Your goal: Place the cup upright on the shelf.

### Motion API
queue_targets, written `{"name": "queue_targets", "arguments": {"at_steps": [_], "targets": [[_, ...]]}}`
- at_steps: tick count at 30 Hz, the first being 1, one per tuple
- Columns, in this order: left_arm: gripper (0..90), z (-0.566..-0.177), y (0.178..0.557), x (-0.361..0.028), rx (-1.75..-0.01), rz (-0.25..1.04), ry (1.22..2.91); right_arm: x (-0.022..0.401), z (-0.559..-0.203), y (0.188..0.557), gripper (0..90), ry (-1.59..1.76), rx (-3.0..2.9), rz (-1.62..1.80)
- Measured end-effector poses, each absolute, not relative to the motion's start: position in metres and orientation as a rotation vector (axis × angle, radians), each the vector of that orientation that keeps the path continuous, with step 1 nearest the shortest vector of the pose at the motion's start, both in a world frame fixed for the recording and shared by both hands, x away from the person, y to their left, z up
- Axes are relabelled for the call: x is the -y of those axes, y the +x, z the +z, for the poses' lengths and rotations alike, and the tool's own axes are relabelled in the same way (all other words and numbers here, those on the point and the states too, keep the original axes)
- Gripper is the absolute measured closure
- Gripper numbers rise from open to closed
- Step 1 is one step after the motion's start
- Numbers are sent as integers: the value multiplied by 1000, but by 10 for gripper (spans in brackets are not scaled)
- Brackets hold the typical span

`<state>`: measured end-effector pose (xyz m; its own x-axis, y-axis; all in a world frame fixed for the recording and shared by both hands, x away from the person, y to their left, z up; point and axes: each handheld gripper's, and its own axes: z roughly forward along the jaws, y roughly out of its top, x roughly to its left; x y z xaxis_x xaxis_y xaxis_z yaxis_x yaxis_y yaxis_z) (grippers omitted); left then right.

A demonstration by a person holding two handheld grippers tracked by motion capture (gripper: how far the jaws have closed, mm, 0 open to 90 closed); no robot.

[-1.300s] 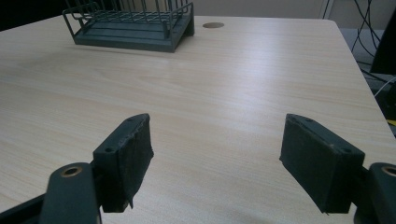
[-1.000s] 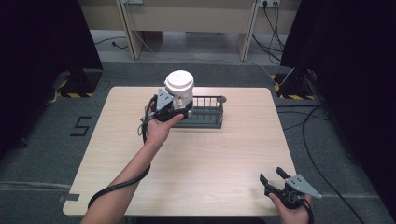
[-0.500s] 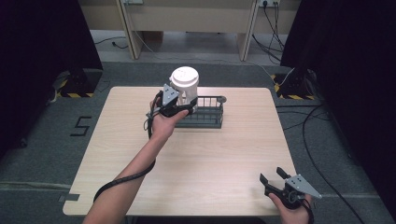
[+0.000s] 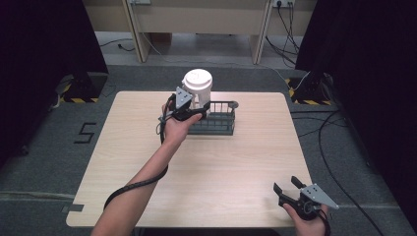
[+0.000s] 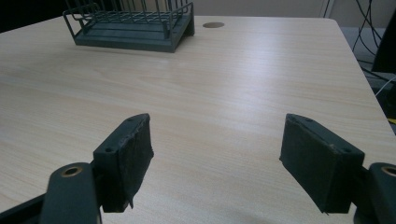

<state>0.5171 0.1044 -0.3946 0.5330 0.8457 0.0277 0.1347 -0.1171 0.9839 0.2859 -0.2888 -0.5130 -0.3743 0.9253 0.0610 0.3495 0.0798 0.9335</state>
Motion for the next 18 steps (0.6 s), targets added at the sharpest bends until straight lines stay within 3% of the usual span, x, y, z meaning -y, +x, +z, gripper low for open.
{"name": "queue_targets", "arguments": {"at_steps": [18], "targets": [[178, -402, 537, -97, -903, 751, 1610, 289, -513, 286, 254, 1262, -1787, 1295]]}}
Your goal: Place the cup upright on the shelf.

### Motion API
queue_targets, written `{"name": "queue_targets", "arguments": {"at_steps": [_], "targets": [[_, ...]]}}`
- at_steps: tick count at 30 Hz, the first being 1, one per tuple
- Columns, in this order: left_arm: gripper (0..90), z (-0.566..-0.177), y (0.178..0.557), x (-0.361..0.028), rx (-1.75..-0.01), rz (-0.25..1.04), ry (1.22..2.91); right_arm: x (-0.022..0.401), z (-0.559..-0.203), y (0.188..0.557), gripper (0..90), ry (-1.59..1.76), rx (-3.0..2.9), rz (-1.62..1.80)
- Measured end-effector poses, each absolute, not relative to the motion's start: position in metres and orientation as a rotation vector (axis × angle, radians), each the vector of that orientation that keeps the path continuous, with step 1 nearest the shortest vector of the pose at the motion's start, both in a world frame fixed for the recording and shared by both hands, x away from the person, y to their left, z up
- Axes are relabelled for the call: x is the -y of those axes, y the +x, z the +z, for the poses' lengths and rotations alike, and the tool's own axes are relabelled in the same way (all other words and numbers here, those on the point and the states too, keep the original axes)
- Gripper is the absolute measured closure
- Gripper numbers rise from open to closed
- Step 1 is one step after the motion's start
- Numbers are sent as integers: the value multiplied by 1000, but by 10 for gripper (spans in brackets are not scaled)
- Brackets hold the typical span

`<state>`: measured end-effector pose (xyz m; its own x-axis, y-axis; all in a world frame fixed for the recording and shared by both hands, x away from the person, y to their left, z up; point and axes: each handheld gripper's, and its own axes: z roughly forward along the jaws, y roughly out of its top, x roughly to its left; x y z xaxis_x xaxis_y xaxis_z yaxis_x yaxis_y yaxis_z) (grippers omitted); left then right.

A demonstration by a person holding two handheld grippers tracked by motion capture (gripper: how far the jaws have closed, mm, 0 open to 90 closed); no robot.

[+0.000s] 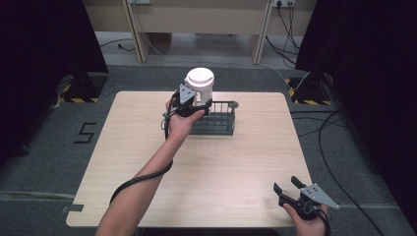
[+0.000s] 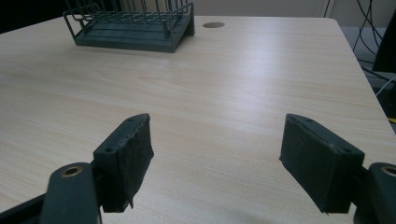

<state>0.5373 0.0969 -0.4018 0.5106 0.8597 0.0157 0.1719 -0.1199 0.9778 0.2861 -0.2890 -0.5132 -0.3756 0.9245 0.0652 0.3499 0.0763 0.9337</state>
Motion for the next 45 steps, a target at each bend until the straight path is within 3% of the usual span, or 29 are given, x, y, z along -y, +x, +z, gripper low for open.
{"name": "queue_targets", "arguments": {"at_steps": [45], "targets": [[176, -445, 562, -79, -1041, 702, 1696, 290, -513, 287, 254, 1265, -1796, 1299]]}}
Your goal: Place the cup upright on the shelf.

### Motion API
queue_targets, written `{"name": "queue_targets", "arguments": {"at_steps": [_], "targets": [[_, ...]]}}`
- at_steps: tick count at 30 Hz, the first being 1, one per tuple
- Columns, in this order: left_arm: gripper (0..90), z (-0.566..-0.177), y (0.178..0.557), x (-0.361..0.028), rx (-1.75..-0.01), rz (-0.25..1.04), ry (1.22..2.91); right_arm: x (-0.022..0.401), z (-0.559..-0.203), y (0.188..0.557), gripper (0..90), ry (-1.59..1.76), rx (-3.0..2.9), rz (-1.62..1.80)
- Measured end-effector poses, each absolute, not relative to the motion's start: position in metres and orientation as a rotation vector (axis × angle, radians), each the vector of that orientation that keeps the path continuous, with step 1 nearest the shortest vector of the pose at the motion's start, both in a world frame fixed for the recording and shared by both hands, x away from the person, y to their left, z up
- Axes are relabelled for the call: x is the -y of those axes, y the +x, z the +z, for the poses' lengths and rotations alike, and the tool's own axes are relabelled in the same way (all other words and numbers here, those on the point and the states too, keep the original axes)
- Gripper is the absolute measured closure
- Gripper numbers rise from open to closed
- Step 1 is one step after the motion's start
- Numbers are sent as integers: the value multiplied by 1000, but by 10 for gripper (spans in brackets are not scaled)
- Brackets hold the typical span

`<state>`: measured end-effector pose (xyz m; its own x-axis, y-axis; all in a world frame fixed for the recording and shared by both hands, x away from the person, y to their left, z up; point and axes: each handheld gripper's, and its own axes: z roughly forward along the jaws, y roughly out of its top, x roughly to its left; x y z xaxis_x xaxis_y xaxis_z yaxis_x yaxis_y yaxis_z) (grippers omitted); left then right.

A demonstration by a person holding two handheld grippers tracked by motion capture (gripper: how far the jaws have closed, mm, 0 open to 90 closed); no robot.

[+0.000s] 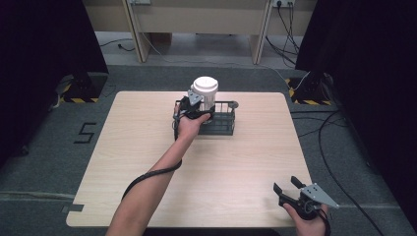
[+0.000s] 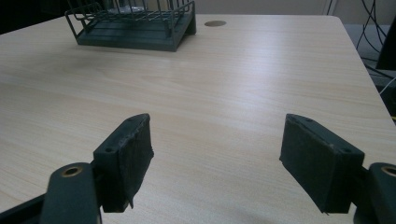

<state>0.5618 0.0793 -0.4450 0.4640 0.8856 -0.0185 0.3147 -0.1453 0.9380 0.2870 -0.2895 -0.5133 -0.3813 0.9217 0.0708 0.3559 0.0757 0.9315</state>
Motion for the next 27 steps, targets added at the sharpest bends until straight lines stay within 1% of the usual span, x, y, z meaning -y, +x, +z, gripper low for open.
{"name": "queue_targets", "arguments": {"at_steps": [19, 22, 27], "targets": [[166, -447, 559, -79, -1057, 718, 1722, 289, -513, 287, 254, 1257, -1801, 1295], [146, -443, 557, -79, -1049, 729, 1721, 289, -513, 287, 253, 1255, -1801, 1295], [145, -437, 552, -79, -1051, 725, 1711, 289, -513, 287, 253, 1254, -1801, 1291]]}}
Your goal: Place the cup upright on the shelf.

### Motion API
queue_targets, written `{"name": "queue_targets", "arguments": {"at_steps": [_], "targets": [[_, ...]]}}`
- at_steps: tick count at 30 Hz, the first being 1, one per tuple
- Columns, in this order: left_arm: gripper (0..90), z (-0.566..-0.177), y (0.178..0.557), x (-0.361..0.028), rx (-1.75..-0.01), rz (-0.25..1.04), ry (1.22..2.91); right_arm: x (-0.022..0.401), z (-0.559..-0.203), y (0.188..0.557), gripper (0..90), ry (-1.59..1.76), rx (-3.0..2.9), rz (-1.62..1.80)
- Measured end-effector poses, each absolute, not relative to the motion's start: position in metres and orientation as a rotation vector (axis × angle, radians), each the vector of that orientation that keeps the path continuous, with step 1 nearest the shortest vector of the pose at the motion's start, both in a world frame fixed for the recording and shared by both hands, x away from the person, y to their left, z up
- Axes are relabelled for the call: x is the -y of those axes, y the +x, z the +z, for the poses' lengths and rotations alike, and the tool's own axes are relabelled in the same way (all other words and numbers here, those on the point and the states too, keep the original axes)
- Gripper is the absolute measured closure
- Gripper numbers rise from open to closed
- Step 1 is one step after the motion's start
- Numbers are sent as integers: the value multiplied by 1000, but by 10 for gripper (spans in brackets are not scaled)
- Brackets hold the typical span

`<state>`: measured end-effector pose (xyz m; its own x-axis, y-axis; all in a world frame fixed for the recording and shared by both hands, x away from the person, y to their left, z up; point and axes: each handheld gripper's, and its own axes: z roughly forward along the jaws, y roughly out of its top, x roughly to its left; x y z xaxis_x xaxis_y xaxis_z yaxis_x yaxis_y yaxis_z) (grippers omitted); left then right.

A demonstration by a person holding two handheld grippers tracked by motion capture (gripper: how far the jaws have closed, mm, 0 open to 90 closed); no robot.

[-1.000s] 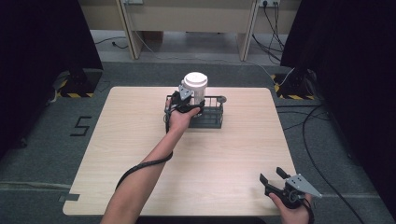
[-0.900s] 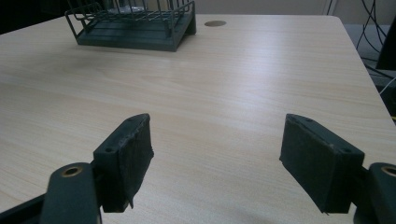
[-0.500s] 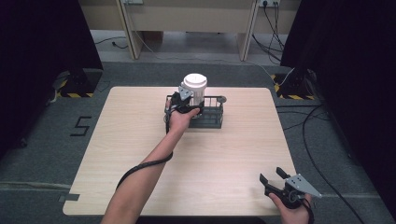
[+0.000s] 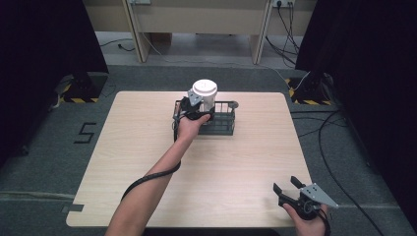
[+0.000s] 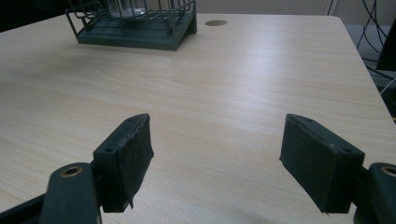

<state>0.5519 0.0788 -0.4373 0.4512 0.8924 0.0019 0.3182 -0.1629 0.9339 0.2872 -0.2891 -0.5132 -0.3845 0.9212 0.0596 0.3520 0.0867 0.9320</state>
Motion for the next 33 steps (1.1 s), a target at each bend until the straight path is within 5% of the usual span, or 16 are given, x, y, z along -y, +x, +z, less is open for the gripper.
{"name": "queue_targets", "arguments": {"at_steps": [33], "targets": [[145, -428, 502, -111, -1011, 699, 1698, 290, -513, 288, 253, 1283, -1786, 1295]]}}
